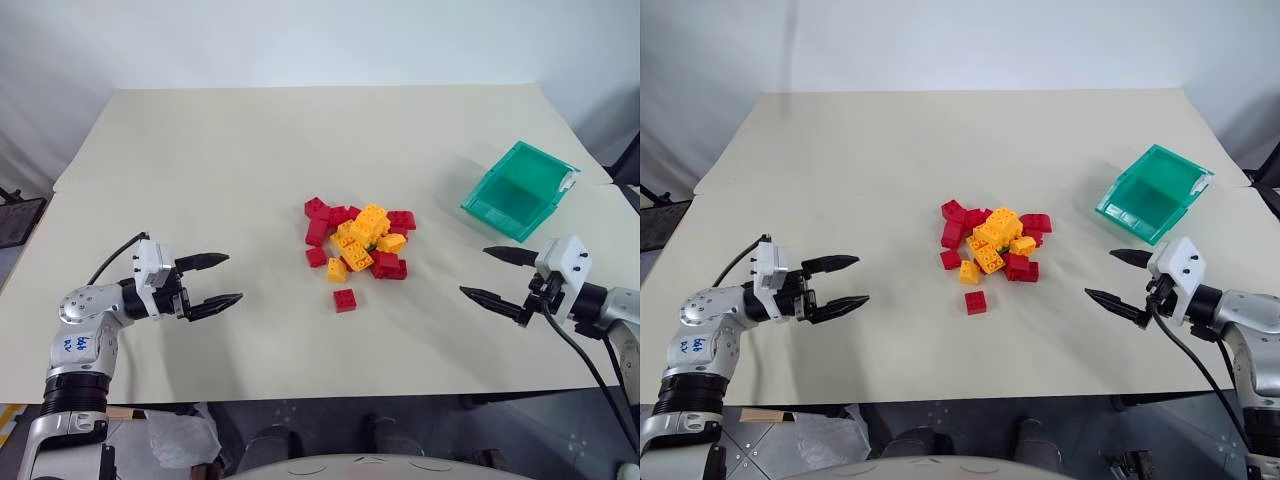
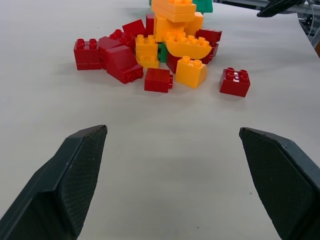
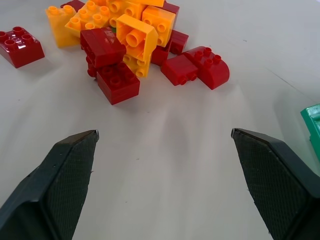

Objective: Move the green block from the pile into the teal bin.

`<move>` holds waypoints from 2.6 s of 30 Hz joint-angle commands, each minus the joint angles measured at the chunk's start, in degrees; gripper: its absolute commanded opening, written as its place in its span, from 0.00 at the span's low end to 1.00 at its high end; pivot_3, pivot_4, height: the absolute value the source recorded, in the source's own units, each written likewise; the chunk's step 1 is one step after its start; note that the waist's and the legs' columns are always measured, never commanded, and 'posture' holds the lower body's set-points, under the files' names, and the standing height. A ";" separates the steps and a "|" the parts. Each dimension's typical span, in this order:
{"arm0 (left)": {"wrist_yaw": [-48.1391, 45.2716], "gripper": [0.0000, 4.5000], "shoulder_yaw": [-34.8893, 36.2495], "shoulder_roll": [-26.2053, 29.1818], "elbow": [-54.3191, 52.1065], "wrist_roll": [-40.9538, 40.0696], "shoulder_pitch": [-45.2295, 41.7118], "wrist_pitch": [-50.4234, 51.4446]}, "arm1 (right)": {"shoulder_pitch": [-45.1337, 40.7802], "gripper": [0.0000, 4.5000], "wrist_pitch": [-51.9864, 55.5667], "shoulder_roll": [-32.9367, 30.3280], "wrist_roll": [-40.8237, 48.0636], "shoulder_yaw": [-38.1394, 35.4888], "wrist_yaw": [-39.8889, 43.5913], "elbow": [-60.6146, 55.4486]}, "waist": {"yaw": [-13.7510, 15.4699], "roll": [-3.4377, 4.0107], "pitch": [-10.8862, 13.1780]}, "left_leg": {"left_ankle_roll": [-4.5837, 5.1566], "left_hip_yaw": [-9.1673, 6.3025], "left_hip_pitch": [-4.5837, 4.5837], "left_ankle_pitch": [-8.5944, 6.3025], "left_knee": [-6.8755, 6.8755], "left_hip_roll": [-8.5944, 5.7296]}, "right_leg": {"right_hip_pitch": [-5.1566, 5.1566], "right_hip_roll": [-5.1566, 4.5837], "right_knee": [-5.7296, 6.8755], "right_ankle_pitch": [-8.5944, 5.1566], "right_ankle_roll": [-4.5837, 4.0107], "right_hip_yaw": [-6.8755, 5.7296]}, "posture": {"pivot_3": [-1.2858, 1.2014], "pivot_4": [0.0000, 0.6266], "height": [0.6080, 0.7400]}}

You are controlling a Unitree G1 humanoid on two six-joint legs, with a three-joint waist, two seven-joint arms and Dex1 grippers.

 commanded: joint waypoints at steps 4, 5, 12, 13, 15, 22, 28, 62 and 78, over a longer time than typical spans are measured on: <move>3.04 1.00 0.57 1.75 -3.56 0.12 -0.25 3.31 | -0.21 0.99 3.28 -1.28 0.61 -1.01 -3.11 -5.83 | -0.09 0.00 0.00 | 0.00 -0.01 0.00 0.00 0.01 0.01 | 0.00 0.00 0.02 0.00 0.00 0.00 | 0.52 0.24 1.00; 3.53 1.00 0.43 1.59 -4.10 0.25 -0.21 3.26 | -0.18 0.99 4.83 -1.41 0.71 -0.64 -3.63 -7.11 | -0.08 0.00 0.00 | 0.00 -0.01 0.00 0.00 0.01 0.01 | 0.00 0.00 0.02 0.00 0.00 0.00 | 0.52 0.24 1.00; 3.34 1.00 -0.42 0.91 -5.23 -0.09 -1.07 2.18 | -1.81 0.99 11.14 0.08 1.80 1.00 -7.27 -16.72 | 0.01 0.00 0.00 | 0.00 -0.02 0.00 0.00 0.03 0.01 | -0.01 -0.01 0.04 0.00 0.00 0.01 | 0.52 0.24 1.00; 3.11 1.00 -0.66 0.88 -5.44 -0.28 -1.28 2.45 | -2.25 0.99 12.95 0.80 2.10 0.96 -9.52 -18.97 | 0.01 0.00 0.00 | -0.01 -0.02 0.00 0.00 0.03 0.01 | -0.01 -0.01 0.04 0.00 0.00 0.01 | 0.52 0.24 1.00; 2.62 1.00 -1.00 0.82 -5.75 -0.49 -1.80 2.24 | -3.49 0.90 16.89 2.15 4.23 1.48 -12.71 -23.77 | 0.03 0.00 0.00 | -0.01 -0.03 0.00 -0.01 0.04 0.02 | -0.02 -0.01 0.06 0.00 0.00 0.01 | 0.52 0.24 1.00; 0.52 1.00 -1.37 0.23 -6.47 -2.13 -4.05 3.97 | -12.41 0.41 37.92 7.48 12.72 10.32 -24.91 -38.10 | -0.01 0.00 0.00 | -0.04 -0.10 -0.01 -0.01 0.07 0.04 | -0.03 0.00 0.11 0.00 -0.01 -0.01 | 0.52 0.24 1.00; -0.11 1.00 -0.59 -1.72 -6.26 -3.32 -5.93 2.43 | -18.31 0.00 46.22 15.11 11.12 21.64 -32.41 -37.47 | -0.02 -0.01 0.00 | -0.05 -0.11 -0.05 -0.02 0.07 -0.02 | -0.05 0.00 0.12 0.00 -0.01 -0.03 | 0.52 0.24 1.00; -5.37 1.00 -1.27 -1.74 -4.95 -4.58 -9.09 8.46 | -32.07 0.00 29.16 20.04 -13.96 24.76 -36.89 1.17 | -2.87 -0.04 -0.02 | -0.13 0.38 -0.04 0.01 -0.02 0.02 | -0.08 0.07 0.18 -0.01 0.00 -0.05 | 0.52 0.24 1.00; -5.77 1.00 -1.29 -2.95 -3.86 -4.49 -9.99 7.23 | -38.40 0.00 32.41 10.97 -11.36 27.08 -19.81 -3.69 | -2.71 -0.03 0.00 | -0.12 0.29 -0.05 0.01 0.05 0.03 | -0.09 0.07 0.20 -0.01 0.00 -0.02 | 0.52 0.24 1.00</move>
